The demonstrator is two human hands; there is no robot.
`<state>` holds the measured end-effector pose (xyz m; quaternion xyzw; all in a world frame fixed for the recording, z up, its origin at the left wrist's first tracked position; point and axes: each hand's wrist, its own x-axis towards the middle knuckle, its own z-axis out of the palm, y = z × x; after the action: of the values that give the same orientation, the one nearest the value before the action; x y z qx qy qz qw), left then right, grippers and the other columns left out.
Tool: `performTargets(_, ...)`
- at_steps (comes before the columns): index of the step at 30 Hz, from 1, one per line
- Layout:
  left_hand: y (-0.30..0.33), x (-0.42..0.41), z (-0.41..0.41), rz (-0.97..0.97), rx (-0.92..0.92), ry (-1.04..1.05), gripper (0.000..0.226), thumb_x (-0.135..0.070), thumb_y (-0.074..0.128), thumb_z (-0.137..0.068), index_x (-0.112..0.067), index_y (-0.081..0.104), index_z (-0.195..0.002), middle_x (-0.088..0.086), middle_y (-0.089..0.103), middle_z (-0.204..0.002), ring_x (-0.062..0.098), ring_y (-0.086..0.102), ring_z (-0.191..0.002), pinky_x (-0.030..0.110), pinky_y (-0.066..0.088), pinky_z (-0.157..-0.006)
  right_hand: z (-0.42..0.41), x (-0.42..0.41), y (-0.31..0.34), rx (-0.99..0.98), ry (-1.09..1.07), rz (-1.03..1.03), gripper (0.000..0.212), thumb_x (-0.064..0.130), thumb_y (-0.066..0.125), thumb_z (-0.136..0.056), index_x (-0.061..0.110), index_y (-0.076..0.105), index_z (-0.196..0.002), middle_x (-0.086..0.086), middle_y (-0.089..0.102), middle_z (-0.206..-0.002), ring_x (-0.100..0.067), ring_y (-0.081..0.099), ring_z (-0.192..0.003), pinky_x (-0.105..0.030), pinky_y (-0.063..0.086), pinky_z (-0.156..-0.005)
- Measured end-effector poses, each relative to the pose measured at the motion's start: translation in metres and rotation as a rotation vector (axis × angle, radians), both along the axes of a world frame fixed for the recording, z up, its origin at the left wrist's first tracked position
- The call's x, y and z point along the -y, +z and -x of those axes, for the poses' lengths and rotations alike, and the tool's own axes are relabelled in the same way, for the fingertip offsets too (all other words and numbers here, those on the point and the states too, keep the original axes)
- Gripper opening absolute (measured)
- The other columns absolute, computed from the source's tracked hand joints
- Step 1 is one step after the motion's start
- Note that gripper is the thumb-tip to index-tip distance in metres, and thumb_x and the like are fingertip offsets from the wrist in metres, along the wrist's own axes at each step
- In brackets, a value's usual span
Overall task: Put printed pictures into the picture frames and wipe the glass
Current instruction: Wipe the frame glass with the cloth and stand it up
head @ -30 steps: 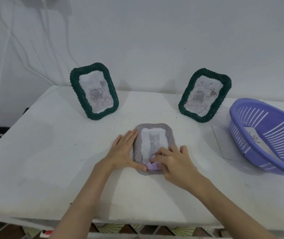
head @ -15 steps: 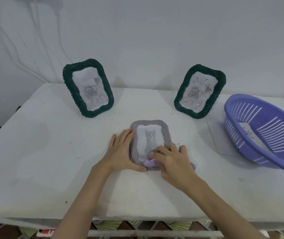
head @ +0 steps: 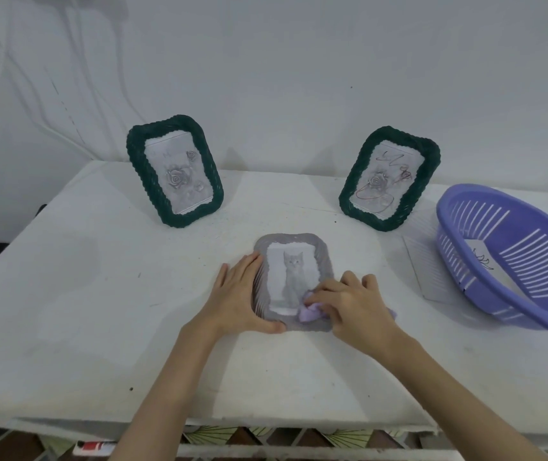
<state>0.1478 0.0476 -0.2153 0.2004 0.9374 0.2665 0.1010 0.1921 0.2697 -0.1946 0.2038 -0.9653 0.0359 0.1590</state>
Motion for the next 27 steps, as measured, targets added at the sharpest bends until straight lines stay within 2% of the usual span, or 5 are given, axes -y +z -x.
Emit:
performTargets(3, 0.001, 0.001, 0.001, 0.009, 0.022, -0.011, 0.137, -0.082, 0.051, -0.038, -0.021, -0.006, -0.147, -0.011, -0.006, -0.155, 0.003, -0.008, -0.142, 0.034, -0.013, -0.115, 0.026, 0.008, 0.002, 0.021, -0.094, -0.017, 0.035, 0.005, 0.077, -0.058, 0.034, 0.07, -0.077, 0.013, 0.066, -0.076, -0.021, 0.052, -0.064, -0.032, 0.025, -0.061)
performTargets(8, 0.007, 0.001, 0.0, 0.01, 0.06, -0.011, 0.136, -0.077, 0.061, -0.042, -0.022, -0.005, -0.147, -0.013, -0.004, -0.155, 0.003, -0.007, -0.142, 0.036, -0.012, -0.116, 0.072, 0.028, 0.011, 0.211, -0.183, 0.064, 0.038, 0.008, 0.049, -0.088, 0.034, 0.062, -0.114, 0.008, 0.056, -0.125, -0.023, 0.044, -0.104, -0.033, 0.019, -0.076)
performTargets(12, 0.006, 0.002, -0.001, 0.008, 0.039, 0.003, 0.138, -0.081, 0.051, -0.036, -0.02, -0.003, -0.147, -0.012, -0.002, -0.155, 0.003, -0.005, -0.142, 0.036, -0.01, -0.117, 0.054, 0.035, 0.012, 0.26, -0.064, 0.018, 0.035, 0.014, 0.052, -0.086, 0.039, 0.065, -0.107, 0.012, 0.059, -0.116, -0.02, 0.047, -0.106, -0.031, 0.01, -0.07)
performTargets(16, 0.005, 0.002, 0.0, 0.008, 0.047, 0.001, 0.138, -0.082, 0.051, -0.035, -0.021, -0.004, -0.147, -0.012, -0.002, -0.155, 0.003, -0.004, -0.142, 0.035, -0.01, -0.117, 0.015, 0.006, 0.005, 0.161, -0.022, 0.157, 0.036, 0.01, 0.053, -0.075, 0.038, 0.073, -0.087, 0.012, 0.07, -0.092, -0.023, 0.056, -0.077, -0.034, 0.02, -0.067)
performTargets(27, 0.01, 0.004, 0.004, 0.027, 0.056, 0.001, 0.14, -0.082, 0.057, -0.033, -0.022, 0.003, -0.147, -0.011, 0.004, -0.154, 0.006, 0.003, -0.142, 0.04, 0.0, -0.119, 0.02, 0.012, 0.012, 0.278, -0.077, 0.093, 0.039, 0.012, 0.049, -0.089, 0.04, 0.063, -0.112, 0.014, 0.06, -0.118, -0.02, 0.046, -0.103, -0.032, 0.018, -0.074)
